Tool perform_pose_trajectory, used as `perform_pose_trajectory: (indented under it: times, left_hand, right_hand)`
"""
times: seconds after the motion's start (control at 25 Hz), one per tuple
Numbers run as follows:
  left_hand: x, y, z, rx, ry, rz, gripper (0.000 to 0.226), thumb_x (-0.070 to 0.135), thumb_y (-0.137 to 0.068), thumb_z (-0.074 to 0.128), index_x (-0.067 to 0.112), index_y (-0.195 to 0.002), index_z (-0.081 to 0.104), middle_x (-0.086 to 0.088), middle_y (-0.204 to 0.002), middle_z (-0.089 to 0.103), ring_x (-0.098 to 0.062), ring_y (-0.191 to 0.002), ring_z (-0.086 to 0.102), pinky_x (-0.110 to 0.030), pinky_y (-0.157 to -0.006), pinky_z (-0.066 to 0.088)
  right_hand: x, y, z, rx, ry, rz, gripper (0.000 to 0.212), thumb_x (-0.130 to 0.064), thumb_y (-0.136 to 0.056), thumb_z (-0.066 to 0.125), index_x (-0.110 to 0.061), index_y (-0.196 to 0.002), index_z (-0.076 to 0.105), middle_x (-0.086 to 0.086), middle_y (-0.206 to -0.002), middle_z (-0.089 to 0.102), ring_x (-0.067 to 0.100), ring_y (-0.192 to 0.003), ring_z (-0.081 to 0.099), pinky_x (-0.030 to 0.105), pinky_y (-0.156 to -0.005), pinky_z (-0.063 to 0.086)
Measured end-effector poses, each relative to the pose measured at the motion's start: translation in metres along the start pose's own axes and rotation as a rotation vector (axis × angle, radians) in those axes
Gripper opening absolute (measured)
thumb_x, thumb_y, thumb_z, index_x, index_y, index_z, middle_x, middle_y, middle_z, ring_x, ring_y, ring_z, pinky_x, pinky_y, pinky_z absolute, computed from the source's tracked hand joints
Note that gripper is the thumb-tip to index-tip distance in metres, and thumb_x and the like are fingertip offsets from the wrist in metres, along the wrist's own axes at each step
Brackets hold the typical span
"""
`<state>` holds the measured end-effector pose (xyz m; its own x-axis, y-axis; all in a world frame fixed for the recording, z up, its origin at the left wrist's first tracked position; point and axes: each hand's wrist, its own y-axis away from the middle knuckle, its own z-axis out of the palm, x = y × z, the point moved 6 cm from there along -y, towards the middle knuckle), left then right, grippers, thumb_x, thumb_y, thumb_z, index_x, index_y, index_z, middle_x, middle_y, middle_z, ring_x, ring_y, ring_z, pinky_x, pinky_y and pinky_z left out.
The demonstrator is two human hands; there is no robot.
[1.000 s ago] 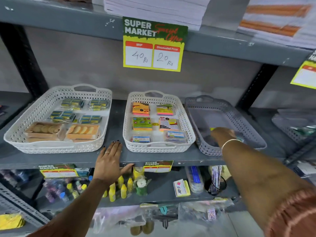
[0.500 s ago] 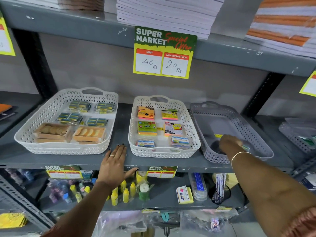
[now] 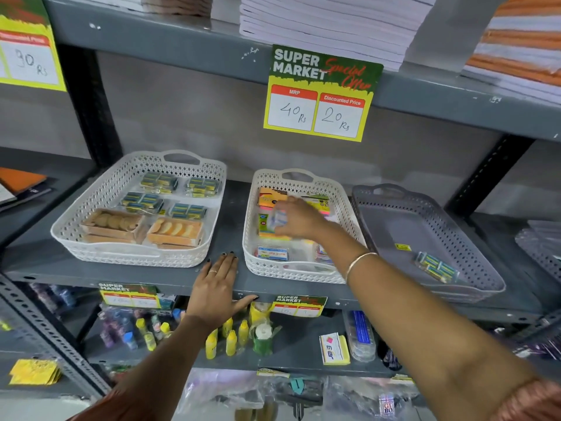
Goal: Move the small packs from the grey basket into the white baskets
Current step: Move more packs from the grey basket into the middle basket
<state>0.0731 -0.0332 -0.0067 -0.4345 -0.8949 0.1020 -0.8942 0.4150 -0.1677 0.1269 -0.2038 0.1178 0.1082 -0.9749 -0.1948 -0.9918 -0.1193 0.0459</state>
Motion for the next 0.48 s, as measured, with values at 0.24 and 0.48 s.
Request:
perform_pose_trajectory:
  times: [0.24,0.48]
  left_hand:
    - [0.001,0.0,0.0,0.002,0.007,0.006,0.113,0.082,-0.064,-0.011,0.007,-0.141,0.025,-0.011,-0.15,0.031,-0.023,-0.139,0.026,-0.043,-0.115,0.019]
    - [-0.001,0.0,0.001,-0.005,-0.002,0.001,0.114,0.081,-0.065,-0.014,0.007,-0.139,0.029,-0.011,-0.148,0.035,-0.024,-0.137,0.031,-0.043,-0.114,0.022]
  right_hand:
    - [-0.024,-0.002,0.047,-0.158,0.047,-0.072,0.059,-0.036,-0.08,0.067,-0.018,-0.134,0.051,0.013,-0.137,0.048,0.03,-0.126,0.045,0.039,-0.103,0.041]
    - [-0.023,-0.004,0.051,-0.196,0.071,-0.059,0.066,-0.035,-0.082,0.066,-0.017,-0.141,0.041,0.013,-0.144,0.04,0.03,-0.134,0.036,0.041,-0.107,0.037]
